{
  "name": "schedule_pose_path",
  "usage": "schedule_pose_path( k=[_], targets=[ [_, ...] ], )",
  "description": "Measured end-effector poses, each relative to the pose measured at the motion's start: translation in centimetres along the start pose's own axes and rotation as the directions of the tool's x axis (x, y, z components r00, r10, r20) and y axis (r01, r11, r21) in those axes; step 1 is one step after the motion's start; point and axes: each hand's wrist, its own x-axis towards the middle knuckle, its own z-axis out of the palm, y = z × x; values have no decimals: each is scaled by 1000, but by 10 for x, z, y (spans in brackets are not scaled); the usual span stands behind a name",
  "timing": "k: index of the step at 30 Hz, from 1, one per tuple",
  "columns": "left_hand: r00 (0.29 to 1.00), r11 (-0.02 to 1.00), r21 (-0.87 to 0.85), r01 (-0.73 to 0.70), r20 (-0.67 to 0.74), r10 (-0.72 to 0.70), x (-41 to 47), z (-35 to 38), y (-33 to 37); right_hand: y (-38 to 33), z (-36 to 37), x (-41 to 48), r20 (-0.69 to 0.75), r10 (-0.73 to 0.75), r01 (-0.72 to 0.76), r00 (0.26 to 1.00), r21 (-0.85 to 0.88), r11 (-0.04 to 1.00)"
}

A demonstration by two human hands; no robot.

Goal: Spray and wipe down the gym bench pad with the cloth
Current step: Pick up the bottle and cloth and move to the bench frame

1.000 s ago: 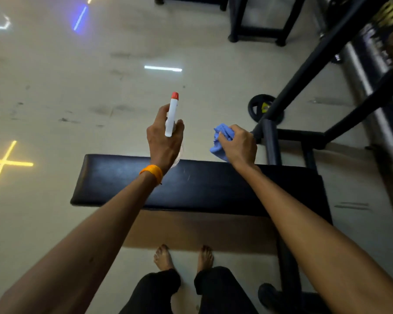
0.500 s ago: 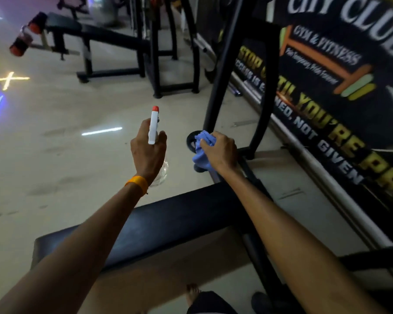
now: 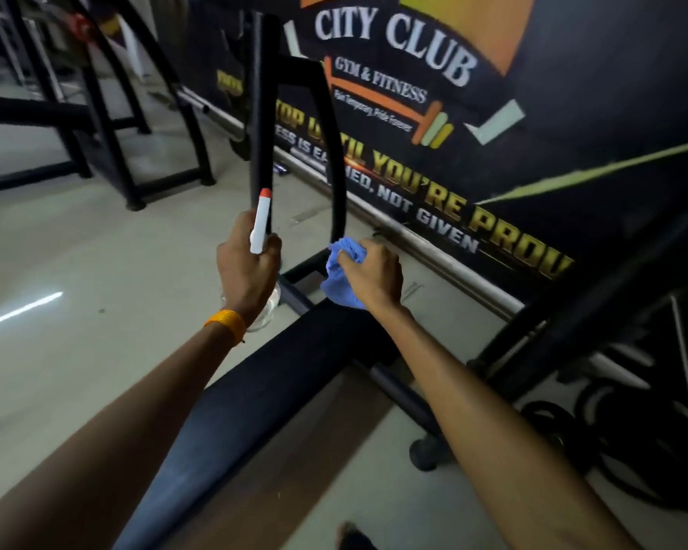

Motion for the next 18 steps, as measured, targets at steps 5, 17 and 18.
schedule_pose_path(
  k=[5,17,18],
  targets=[
    [993,998,-68,-5,115,13,-35,11,28,26,-47,-42,-102,79,-81,992,-23,996],
    [942,993,-116,-15,331,53,-187,7,96,89,-149,-193,-266,281,-290,922,4,957],
    [941,992,-122,-1,335,42,-199,3,100,91,-155,-206,-275,284,-295,918,2,955]
  ],
)
